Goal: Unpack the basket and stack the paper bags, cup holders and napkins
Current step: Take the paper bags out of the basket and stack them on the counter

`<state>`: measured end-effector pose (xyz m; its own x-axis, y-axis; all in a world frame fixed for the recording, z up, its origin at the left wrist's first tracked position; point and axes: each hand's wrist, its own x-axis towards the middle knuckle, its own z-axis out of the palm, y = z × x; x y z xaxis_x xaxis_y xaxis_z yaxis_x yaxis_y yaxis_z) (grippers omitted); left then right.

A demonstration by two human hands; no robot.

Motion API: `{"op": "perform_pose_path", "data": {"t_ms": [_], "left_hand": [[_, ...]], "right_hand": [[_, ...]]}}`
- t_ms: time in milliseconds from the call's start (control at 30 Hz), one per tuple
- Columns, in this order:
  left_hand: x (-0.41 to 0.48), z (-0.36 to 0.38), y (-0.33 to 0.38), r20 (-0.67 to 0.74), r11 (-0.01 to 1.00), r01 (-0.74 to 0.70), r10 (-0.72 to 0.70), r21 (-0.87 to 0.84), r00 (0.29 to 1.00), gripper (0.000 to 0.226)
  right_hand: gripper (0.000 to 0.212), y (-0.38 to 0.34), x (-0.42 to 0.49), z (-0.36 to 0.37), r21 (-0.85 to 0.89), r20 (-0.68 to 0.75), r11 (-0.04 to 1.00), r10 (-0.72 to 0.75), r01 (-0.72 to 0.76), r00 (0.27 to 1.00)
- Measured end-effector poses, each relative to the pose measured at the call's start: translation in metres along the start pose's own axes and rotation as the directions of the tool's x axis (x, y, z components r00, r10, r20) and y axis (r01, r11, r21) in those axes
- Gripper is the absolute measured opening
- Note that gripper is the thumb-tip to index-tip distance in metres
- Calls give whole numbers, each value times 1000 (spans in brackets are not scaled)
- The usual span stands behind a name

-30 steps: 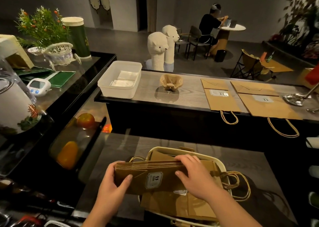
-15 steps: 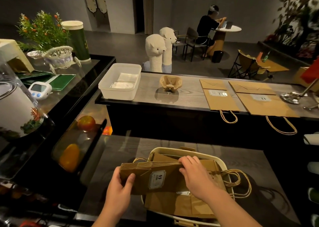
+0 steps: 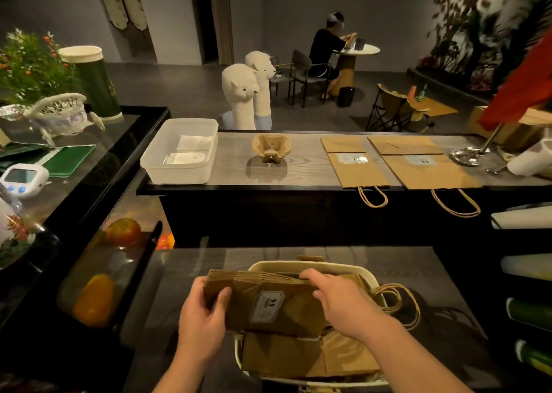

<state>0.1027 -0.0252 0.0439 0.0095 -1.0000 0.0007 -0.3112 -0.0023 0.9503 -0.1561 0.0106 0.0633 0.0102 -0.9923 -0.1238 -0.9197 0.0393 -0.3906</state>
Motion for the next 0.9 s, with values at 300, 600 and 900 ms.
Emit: {"op": "perform_pose_path", "data": {"t_ms": [300, 600, 900], "left_hand": [[71, 42, 117, 5, 951, -299, 299, 82, 954, 28], [76, 161, 163, 175, 975, 133, -102, -180, 979, 69], [70, 227, 184, 263, 835, 289, -181, -468, 948, 44]], "right_hand": [[27, 39, 11, -82, 202, -243, 979, 24, 27, 970], [36, 101, 41, -146, 825, -229, 564, 350, -9, 908], [34, 129, 52, -140, 866, -114, 496, 316, -62, 942]]}}
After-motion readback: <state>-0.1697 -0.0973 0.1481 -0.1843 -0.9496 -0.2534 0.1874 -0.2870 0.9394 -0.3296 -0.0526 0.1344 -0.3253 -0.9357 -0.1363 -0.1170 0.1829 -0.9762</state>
